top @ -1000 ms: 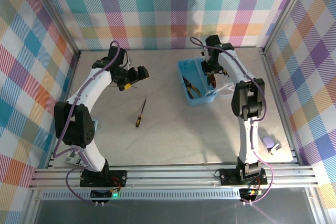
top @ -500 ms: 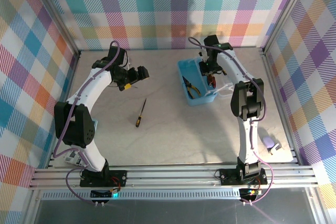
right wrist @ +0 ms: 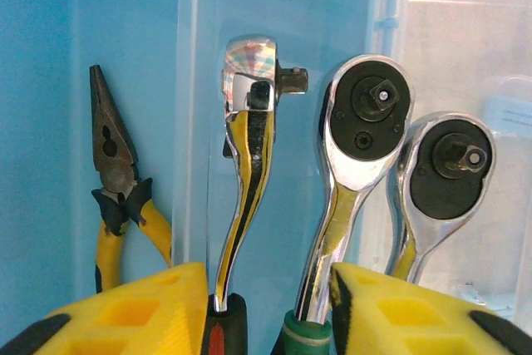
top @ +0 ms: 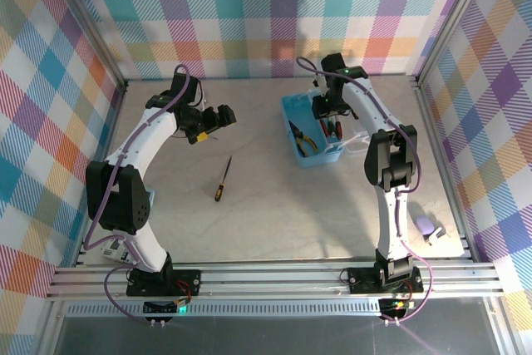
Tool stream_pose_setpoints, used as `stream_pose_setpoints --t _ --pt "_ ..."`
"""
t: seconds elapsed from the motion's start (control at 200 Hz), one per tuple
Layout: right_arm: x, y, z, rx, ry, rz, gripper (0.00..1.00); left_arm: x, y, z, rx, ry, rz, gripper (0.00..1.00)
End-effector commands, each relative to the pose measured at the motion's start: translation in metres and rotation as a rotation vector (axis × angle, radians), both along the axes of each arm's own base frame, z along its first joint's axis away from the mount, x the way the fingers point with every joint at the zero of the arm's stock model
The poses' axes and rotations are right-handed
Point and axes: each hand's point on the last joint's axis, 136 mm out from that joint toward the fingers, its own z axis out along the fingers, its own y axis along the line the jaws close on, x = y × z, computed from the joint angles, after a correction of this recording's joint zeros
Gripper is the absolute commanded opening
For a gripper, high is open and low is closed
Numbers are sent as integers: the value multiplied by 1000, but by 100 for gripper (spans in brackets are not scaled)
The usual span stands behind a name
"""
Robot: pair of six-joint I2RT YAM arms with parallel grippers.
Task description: Pack the tool kit
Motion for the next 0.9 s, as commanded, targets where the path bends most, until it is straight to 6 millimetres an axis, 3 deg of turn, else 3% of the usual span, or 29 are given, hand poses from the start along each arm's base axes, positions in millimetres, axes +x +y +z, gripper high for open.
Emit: stream_pose_setpoints --t 0.0,0.045,0.14,0.275,0.45,0.565,0.725,0.895 --pt "-4 3 29 23 -37 21 53 -8 1 -2 18 10 -19 100" --pt "-6 5 38 38 -48 31 63 -8 2 -5 32 17 -18 100" --pt "-15 14 60 84 -77 86 100 -8 11 -20 96 48 -16 100" --pt "-32 26 89 174 -116 134 99 -16 19 -44 279 107 -65 100" --pt "-53 33 112 270 -141 116 99 -44 8 -77 430 214 -183 100" --pt "-63 30 112 276 -138 98 99 -77 2 -99 435 300 -217 99" --pt "-72 28 101 279 -114 78 99 -124 -4 -115 425 363 -238 87" --pt "-76 29 95 297 -102 67 99 -153 5 -137 472 417 -232 75"
